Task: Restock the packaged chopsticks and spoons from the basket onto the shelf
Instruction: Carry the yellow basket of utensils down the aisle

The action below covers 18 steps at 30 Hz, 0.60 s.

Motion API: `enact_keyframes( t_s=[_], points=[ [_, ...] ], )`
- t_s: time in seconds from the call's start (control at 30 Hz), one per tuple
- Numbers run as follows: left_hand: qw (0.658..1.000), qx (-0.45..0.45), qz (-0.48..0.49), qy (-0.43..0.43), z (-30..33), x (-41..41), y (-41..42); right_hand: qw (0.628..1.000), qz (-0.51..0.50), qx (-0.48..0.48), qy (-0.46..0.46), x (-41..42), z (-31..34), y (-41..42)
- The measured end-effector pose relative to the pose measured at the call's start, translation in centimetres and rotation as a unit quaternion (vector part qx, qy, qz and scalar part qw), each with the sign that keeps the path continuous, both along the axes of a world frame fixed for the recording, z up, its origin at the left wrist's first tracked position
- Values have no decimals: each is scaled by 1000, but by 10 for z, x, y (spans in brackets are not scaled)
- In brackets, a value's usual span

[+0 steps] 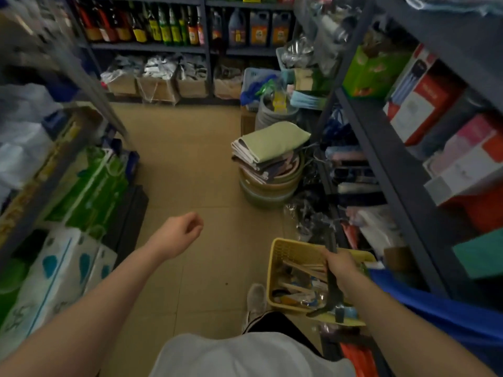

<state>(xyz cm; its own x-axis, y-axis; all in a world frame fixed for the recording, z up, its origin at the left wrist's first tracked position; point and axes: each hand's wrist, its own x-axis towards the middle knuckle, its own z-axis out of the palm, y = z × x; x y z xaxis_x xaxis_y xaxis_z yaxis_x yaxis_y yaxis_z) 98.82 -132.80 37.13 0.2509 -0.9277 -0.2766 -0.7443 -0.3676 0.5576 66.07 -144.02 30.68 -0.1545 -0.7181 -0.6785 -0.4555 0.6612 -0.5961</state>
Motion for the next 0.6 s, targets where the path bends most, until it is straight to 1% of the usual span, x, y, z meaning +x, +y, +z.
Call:
enact_keyframes(
  t_s=[0.07,0.17,0.3,0.47,0.6],
  points=[
    [1000,25,-1,1,-3,15,-45,1000,-4,10,-14,19,9,-47],
    [999,48,0,4,-9,41,-108,999,-9,-5,-52,51,29,-113],
    [997,79,-10,-19,-21,84,-187,996,-3,-19,-92,100,54,-193],
    [990,118,-61,-56,-37,153,-297,991,14,-75,-112,161,63,-282],
    [983,111,-126,-72,-32,212,-391,992,3,-87,-91,208,59,-337]
  ],
)
